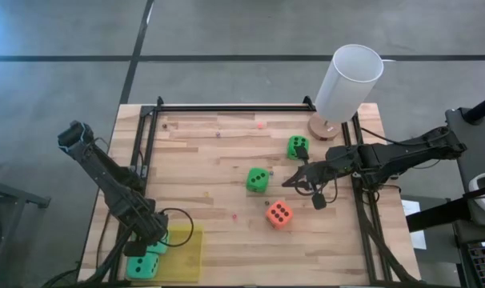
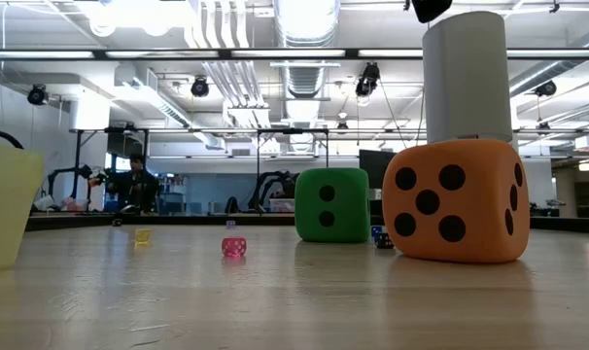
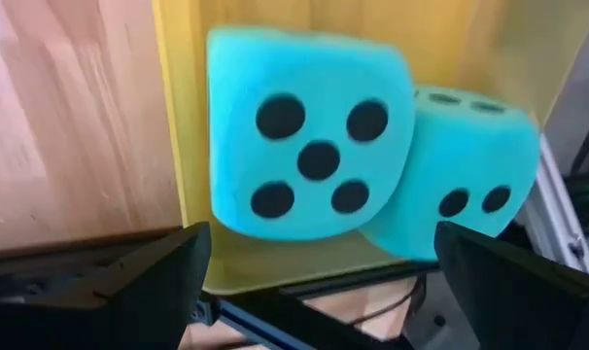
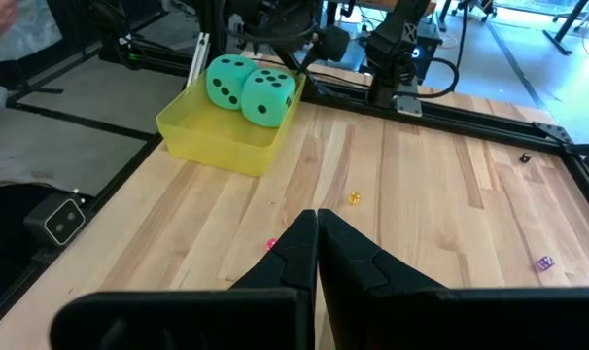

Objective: Pick & Place Dice
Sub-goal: Put the large blue dice into the yellow bin

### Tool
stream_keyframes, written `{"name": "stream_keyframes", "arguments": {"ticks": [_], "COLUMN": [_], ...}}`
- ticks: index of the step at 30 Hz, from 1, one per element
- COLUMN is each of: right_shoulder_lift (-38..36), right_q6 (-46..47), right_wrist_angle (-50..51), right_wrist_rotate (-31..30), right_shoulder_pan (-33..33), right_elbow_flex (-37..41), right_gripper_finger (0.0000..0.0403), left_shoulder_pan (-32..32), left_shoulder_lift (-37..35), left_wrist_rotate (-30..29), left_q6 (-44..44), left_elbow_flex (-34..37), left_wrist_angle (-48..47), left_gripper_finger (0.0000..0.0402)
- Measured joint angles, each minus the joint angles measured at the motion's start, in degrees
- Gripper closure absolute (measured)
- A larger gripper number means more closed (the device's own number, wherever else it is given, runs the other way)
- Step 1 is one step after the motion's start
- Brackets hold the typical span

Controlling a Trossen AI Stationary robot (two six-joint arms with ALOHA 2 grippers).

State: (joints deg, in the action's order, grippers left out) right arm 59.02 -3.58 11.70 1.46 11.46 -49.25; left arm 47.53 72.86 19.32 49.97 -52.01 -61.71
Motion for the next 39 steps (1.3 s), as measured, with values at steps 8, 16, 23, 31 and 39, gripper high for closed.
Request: {"name": "stream_keyframes", "arguments": {"ticks": [8,16,23,31,39], "right_shoulder_lift": [0.0,0.0,0.0,0.0,0.0], "right_q6": [0.0,0.1,0.0,0.0,0.1], "right_wrist_angle": [0.0,0.0,0.0,0.0,0.0], "right_wrist_rotate": [0.0,0.0,0.0,0.0,0.0], "right_shoulder_pan": [0.0,0.0,0.0,0.0,0.0], "right_elbow_flex": [0.0,0.0,0.0,0.0,0.0], "right_gripper_finger": [0.0394,0.0394,0.0394,0.0394,0.0394], "left_shoulder_pan": [0.0,0.0,0.0,0.0,0.0], "left_shoulder_lift": [0.0,0.1,0.1,0.1,0.1], "left_wrist_rotate": [-12.5,-13.6,-13.3,-7.3,-4.2], "left_q6": [-0.3,-0.5,-0.7,2.4,7.8], "left_elbow_flex": [-2.8,-1.3,2.6,7.7,8.2], "left_wrist_angle": [3.2,15.6,23.2,29.2,28.7], "left_gripper_finger": [0.0003,0.0003,0.0003,0.0003,0.0002]}}
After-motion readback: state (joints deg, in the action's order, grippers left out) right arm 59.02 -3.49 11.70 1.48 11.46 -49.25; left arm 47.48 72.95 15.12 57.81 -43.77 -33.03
